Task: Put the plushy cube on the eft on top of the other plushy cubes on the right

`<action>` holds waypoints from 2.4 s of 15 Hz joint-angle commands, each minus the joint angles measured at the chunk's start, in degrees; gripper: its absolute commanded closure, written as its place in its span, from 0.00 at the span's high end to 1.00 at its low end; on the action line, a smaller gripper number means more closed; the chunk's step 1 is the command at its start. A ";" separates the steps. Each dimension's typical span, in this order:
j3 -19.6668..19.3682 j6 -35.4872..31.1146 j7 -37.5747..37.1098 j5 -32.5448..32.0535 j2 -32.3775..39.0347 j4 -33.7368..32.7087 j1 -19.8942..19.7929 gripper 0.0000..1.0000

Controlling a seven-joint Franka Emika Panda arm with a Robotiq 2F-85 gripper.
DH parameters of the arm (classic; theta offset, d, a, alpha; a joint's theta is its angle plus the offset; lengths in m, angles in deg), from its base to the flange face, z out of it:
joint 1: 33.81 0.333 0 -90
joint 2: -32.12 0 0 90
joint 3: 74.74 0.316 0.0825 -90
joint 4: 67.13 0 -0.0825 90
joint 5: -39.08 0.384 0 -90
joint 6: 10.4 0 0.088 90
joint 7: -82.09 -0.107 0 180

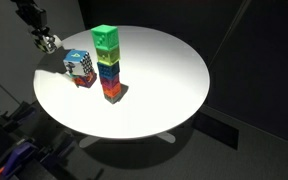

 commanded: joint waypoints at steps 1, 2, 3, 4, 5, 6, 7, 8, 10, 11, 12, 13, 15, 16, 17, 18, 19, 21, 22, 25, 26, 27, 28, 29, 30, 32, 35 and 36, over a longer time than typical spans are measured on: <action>1.52 2.75 2.28 1.68 -4.42 2.17 -2.13 0.07; 1.58 3.42 2.15 1.55 -4.97 2.30 -2.39 0.07; 1.60 4.18 1.97 1.28 -5.58 2.47 -2.60 0.07; 1.54 4.95 1.75 0.77 -6.11 2.66 -2.81 0.07; 1.47 5.59 1.71 0.17 -6.73 3.04 -3.05 0.07; 1.46 6.13 1.73 -0.01 -7.22 3.35 -3.36 0.07; 1.44 6.61 1.90 -0.35 -7.65 3.60 -3.64 0.07; 1.41 6.90 2.36 -0.57 -7.95 3.88 -4.01 0.07; 1.30 7.11 3.53 -1.39 -8.33 4.46 -4.72 0.07; 1.27 7.15 4.53 -1.74 -8.37 4.63 -5.11 0.07; 1.21 7.10 5.46 -2.10 -8.32 4.74 -5.50 0.07; 1.10 6.92 6.33 -2.69 -8.27 4.92 -5.90 0.07; 0.93 6.65 8.04 -3.90 -8.04 5.09 -6.68 0.07; 0.88 6.54 8.89 -4.39 -8.02 5.16 -7.06 0.07; 0.81 6.42 9.90 -4.68 -7.96 5.15 -7.50 0.07; 0.78 6.32 10.82 -5.07 -7.99 5.12 -7.87 0.07; 0.74 6.33 11.52 -5.23 -8.08 5.09 -8.21 0.07; 0.64 6.25 12.72 -5.42 -8.28 5.27 -8.91 0.07; 0.58 6.18 13.39 -5.40 -8.41 5.41 -9.22 0.07; 0.31 5.84 15.07 -6.78 -8.39 5.51 -9.84 0.07; 0.24 5.68 15.96 -7.52 -8.28 5.46 -10.00 0.07; 0.15 5.55 16.44 -8.48 -8.20 5.42 -10.12 0.06; 0.10 5.44 17.05 -9.17 -8.10 5.35 -10.23 0.07; 0.03 5.32 17.43 -9.77 -7.97 5.26 -10.34 0.07; -0.01 5.12 17.88 -10.33 -7.91 5.26 -10.45 0.07; -0.13 4.47 18.55 -11.37 -7.69 5.28 -10.70 0.06; -0.26 3.23 20.29 -12.30 -7.25 5.29 -11.19 0.07; -0.27 2.59 20.84 -12.48 -7.10 5.36 -11.38 0.06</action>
